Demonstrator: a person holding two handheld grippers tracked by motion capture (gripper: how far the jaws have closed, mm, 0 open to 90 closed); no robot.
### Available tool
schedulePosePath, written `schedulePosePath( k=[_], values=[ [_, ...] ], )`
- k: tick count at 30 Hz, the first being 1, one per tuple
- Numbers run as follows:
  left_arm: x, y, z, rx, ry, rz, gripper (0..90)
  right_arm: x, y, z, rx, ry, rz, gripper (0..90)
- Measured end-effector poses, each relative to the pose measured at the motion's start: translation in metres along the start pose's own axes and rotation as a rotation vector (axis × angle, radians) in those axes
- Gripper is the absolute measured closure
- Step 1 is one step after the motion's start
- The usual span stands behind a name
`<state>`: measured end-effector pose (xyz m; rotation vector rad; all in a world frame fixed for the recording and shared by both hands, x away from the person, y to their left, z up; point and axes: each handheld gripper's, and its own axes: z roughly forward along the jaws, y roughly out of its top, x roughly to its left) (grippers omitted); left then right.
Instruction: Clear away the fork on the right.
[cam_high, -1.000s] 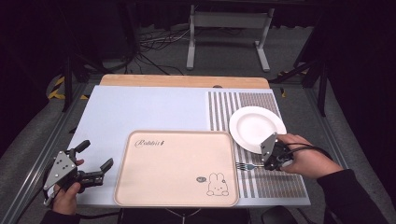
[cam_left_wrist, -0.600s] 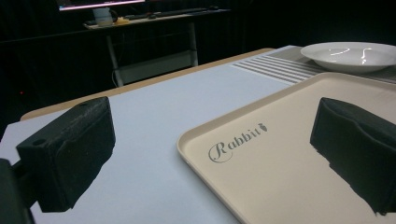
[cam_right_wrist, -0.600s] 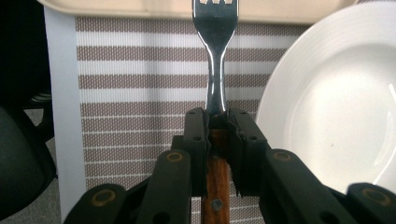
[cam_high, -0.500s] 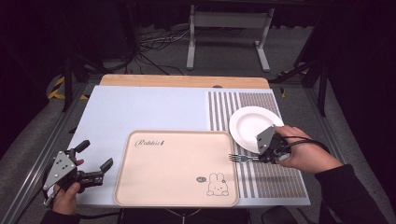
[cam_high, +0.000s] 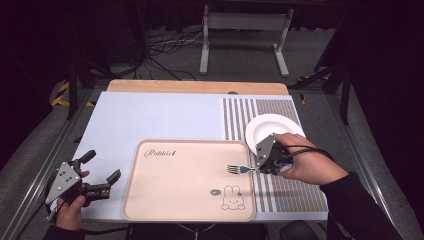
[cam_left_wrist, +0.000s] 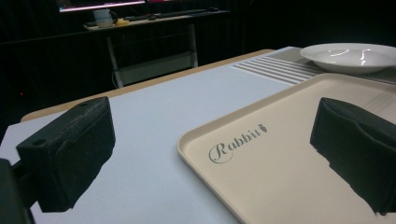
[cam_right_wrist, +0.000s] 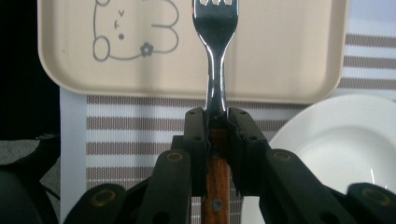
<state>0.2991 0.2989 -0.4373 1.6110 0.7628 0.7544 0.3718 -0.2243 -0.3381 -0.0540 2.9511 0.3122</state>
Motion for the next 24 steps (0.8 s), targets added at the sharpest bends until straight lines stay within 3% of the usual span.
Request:
schedulePosePath(
  k=[15, 19, 24],
  values=[
    [0.001, 0.000, -0.001, -0.001, -0.004, 0.001, 0.7, -0.004, 0.039, 0.006, -0.040, 0.009, -0.014, 78.5],
    [0.000, 0.000, 0.000, 0.001, -0.009, 0.007, 0.7, -0.004, 0.050, 0.008, -0.065, 0.029, 0.066, 78.5],
    [0.000, 0.000, -0.001, -0.002, -0.010, 0.006, 0.7, -0.003, 0.060, 0.011, -0.073, 0.033, 0.131, 78.5]
  ],
)
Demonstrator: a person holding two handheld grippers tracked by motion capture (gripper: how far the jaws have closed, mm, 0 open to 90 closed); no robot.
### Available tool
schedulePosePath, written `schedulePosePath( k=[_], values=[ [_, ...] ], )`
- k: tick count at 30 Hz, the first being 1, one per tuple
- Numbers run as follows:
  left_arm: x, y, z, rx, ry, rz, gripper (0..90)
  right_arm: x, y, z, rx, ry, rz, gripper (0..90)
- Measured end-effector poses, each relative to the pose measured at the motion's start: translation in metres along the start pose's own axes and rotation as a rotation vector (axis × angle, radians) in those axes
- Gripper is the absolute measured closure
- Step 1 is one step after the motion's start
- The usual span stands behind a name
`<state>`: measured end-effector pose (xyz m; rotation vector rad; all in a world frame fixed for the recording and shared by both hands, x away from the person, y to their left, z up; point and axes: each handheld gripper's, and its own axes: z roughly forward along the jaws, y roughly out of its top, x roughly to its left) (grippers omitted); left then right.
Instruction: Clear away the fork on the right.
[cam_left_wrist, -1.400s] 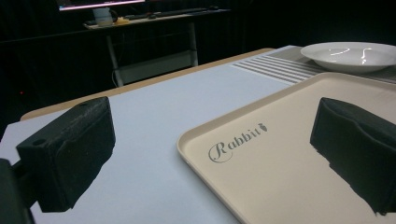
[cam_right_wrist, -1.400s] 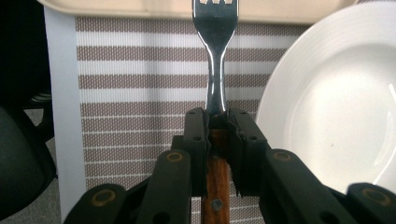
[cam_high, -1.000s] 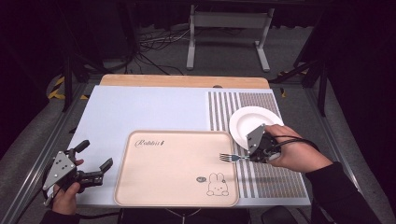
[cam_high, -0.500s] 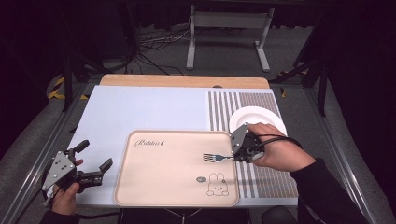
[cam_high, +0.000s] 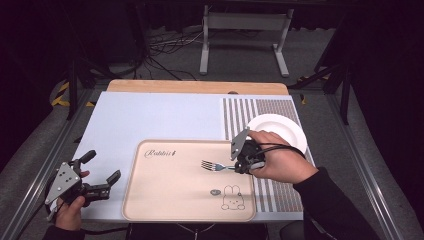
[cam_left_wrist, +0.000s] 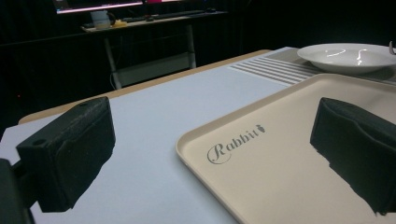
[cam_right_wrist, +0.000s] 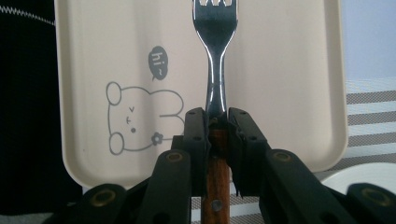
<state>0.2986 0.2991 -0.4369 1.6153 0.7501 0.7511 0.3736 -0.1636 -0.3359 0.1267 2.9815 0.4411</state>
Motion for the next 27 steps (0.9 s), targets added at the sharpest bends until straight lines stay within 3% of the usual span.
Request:
schedulePosePath(
  k=[9, 14, 27],
  values=[
    [0.001, 0.000, 0.000, 0.002, -0.002, 0.000, 0.7, 0.003, 0.008, 0.005, -0.020, 0.012, 0.186, 78.5],
    [0.000, 0.000, 0.000, 0.001, 0.000, -0.002, 0.7, 0.006, 0.010, 0.009, 0.002, 0.010, 0.283, 78.6],
    [0.001, 0.000, 0.000, 0.002, 0.000, 0.000, 0.7, 0.010, 0.013, 0.017, -0.046, -0.004, 0.524, 78.6]
  ],
)
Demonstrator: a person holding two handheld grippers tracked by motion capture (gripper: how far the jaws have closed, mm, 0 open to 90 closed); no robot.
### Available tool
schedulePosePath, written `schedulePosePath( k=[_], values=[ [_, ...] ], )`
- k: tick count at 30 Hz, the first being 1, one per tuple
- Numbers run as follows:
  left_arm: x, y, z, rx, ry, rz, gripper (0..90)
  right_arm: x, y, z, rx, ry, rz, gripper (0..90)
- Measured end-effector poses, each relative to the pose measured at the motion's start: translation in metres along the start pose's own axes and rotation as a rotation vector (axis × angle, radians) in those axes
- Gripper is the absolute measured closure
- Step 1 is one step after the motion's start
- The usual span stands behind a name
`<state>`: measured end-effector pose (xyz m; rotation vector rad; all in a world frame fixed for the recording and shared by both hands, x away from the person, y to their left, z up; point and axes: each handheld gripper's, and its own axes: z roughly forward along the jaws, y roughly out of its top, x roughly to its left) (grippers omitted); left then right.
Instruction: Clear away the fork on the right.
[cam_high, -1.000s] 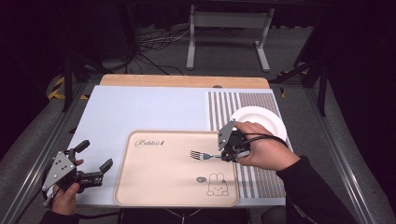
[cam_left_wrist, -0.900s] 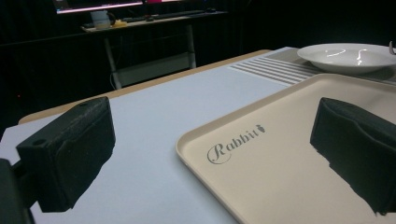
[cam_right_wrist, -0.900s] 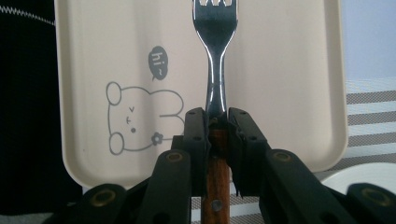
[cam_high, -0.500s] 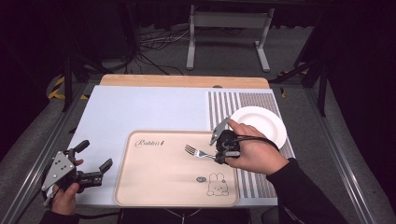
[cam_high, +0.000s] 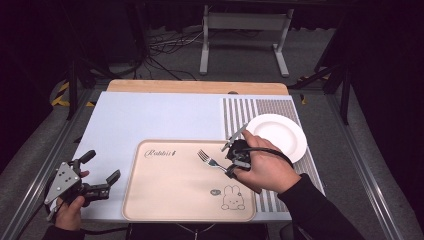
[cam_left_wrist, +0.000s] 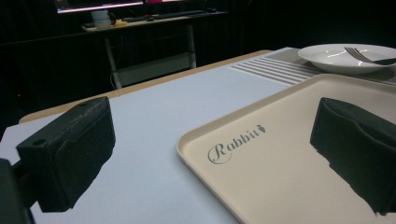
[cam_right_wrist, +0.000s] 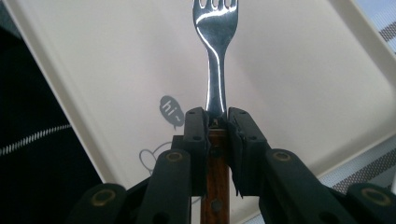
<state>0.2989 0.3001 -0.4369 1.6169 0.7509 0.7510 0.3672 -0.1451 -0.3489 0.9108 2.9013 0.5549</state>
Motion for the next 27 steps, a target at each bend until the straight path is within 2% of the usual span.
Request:
schedulePosePath(
  k=[3, 4, 6, 12, 13, 18, 27],
  values=[
    [0.000, 0.000, 0.000, 0.001, 0.001, 0.000, 0.7, -0.001, 0.000, 0.001, -0.016, -0.027, 0.072, 78.6],
    [0.000, 0.000, 0.000, 0.001, 0.001, 0.000, 0.7, -0.003, 0.000, 0.002, -0.028, -0.027, 0.118, 78.6],
    [0.000, 0.000, 0.000, -0.001, 0.002, -0.003, 0.7, -0.004, -0.001, 0.002, -0.034, -0.025, 0.143, 78.6],
    [0.000, 0.000, 0.000, 0.000, 0.003, -0.006, 0.7, -0.004, -0.001, 0.006, -0.032, -0.024, 0.188, 78.6],
    [0.000, 0.000, 0.000, 0.000, 0.004, -0.007, 0.7, -0.004, -0.001, 0.006, -0.040, -0.025, 0.214, 78.6],
    [0.000, 0.000, 0.000, 0.000, 0.004, -0.007, 0.7, -0.005, -0.002, 0.009, -0.036, -0.040, 0.271, 78.6],
    [0.000, 0.000, 0.000, 0.001, 0.004, -0.007, 0.7, -0.007, -0.004, 0.021, -0.024, -0.038, 0.328, 78.6]
  ],
)
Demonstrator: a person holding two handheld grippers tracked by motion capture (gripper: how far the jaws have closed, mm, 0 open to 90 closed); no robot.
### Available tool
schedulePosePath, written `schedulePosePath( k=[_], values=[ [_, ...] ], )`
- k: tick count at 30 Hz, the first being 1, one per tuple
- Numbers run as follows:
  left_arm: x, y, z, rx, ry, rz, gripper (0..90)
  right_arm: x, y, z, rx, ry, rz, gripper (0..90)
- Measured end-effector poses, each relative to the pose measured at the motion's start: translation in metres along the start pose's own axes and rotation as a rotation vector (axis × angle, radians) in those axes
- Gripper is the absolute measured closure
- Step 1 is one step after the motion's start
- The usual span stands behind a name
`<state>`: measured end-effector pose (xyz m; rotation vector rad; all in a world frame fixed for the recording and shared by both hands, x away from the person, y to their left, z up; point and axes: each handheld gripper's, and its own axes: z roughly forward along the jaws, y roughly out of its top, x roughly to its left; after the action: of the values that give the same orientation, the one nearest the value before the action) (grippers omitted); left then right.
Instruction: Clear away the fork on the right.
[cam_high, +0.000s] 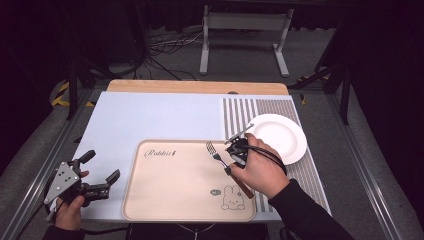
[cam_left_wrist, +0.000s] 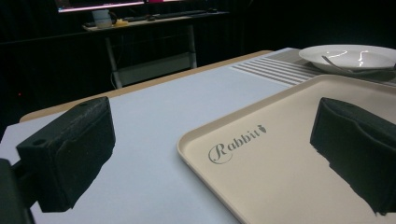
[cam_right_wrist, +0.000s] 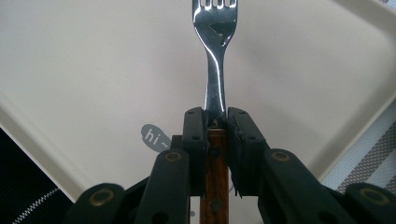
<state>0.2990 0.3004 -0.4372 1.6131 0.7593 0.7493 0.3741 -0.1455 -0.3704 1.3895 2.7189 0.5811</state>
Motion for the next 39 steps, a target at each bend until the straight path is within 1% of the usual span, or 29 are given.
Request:
schedulePosePath(
  k=[1, 4, 11, 13, 15, 19, 23, 24, 28, 39],
  values=[
    [0.000, 0.000, 0.000, -0.001, 0.000, -0.002, 0.7, 0.000, -0.001, 0.003, 0.006, -0.007, 0.006, 78.6],
    [0.000, 0.000, 0.000, -0.002, 0.002, -0.002, 0.7, 0.000, -0.002, 0.009, 0.016, -0.005, 0.015, 78.5],
    [0.000, 0.000, 0.000, -0.002, 0.001, -0.001, 0.7, 0.000, -0.004, 0.020, 0.038, -0.006, 0.021, 78.5],
    [0.000, 0.000, 0.000, -0.004, 0.001, 0.001, 0.7, 0.001, -0.004, 0.025, 0.053, -0.021, 0.023, 78.5],
    [0.000, 0.000, -0.001, -0.004, 0.001, -0.001, 0.8, 0.000, -0.004, 0.028, 0.065, -0.020, 0.032, 78.5],
    [0.000, 0.000, 0.000, -0.007, 0.001, -0.003, 0.7, -0.002, -0.005, 0.031, 0.076, -0.021, 0.046, 78.5],
    [0.000, 0.000, -0.001, -0.005, 0.000, -0.001, 0.7, -0.002, -0.006, 0.033, 0.084, -0.024, 0.050, 78.5],
    [0.000, 0.000, -0.001, -0.005, 0.001, -0.001, 0.8, -0.002, -0.006, 0.035, 0.097, -0.022, 0.048, 78.4],
    [0.000, 0.000, -0.001, -0.007, 0.002, -0.003, 0.7, -0.002, -0.006, 0.036, 0.112, -0.024, 0.055, 78.4],
    [0.000, 0.000, -0.001, -0.005, 0.001, -0.002, 0.8, -0.004, -0.007, 0.039, 0.134, -0.024, 0.073, 78.3]
  ],
)
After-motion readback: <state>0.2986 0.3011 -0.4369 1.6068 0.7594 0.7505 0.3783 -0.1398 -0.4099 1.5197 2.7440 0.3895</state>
